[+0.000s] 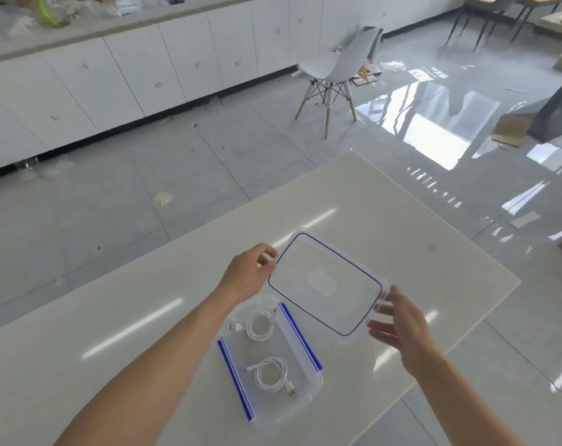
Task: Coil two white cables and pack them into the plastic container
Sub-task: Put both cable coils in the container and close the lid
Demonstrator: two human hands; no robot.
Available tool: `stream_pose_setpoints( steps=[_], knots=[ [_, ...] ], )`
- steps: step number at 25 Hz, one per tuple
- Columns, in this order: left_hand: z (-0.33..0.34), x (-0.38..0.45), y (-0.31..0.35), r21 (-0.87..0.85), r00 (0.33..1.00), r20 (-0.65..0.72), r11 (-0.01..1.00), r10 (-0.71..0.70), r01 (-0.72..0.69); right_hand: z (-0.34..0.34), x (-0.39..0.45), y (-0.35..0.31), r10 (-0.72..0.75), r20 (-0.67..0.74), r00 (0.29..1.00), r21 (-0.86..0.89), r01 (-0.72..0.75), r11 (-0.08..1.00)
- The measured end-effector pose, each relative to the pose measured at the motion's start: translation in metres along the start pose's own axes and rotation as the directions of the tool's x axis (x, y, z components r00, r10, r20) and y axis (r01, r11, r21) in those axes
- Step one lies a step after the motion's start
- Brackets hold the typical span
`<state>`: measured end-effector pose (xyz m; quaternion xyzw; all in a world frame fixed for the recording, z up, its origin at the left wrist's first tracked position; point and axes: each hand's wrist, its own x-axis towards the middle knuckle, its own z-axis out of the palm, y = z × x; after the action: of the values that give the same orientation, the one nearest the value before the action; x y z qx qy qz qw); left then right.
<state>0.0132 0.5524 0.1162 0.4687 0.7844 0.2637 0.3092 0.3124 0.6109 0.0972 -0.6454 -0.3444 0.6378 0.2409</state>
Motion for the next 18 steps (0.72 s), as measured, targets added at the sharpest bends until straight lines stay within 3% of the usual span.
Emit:
stream_pose_setpoints(
  steps=[5, 9, 11, 14, 16, 18],
  knots=[
    [-0.047, -0.071, -0.026, -0.334, 0.990, -0.132, 0.942, -0.053, 0.006, 0.036, -0.003, -0.012, 0.078, 0.189, 0.979, 0.142, -0.106, 0.984],
    [-0.057, -0.133, -0.029, -0.388, 0.987, -0.157, 0.916, 0.039, -0.098, 0.062, 0.005, -0.015, 0.075, 0.328, 0.942, 0.158, -0.133, 0.978],
    [-0.057, -0.171, -0.032, -0.313, 0.966, -0.235, 0.932, 0.109, -0.182, 0.085, 0.002, -0.021, 0.081, 0.426, 0.901, 0.065, -0.120, 0.991],
    [-0.038, -0.201, -0.026, -0.050, 0.909, -0.273, 0.939, 0.314, -0.340, 0.094, 0.005, -0.029, 0.091, 0.532, 0.842, -0.015, -0.098, 0.995],
    [-0.024, -0.216, -0.030, 0.179, 0.832, -0.319, 0.891, 0.454, -0.417, 0.105, 0.001, -0.029, 0.171, 0.597, 0.784, -0.116, -0.126, 0.985],
    [-0.006, -0.220, -0.036, 0.396, 0.724, -0.323, 0.782, 0.610, -0.482, 0.112, 0.000, -0.029, 0.209, 0.615, 0.760, -0.152, -0.146, 0.978]
  ],
)
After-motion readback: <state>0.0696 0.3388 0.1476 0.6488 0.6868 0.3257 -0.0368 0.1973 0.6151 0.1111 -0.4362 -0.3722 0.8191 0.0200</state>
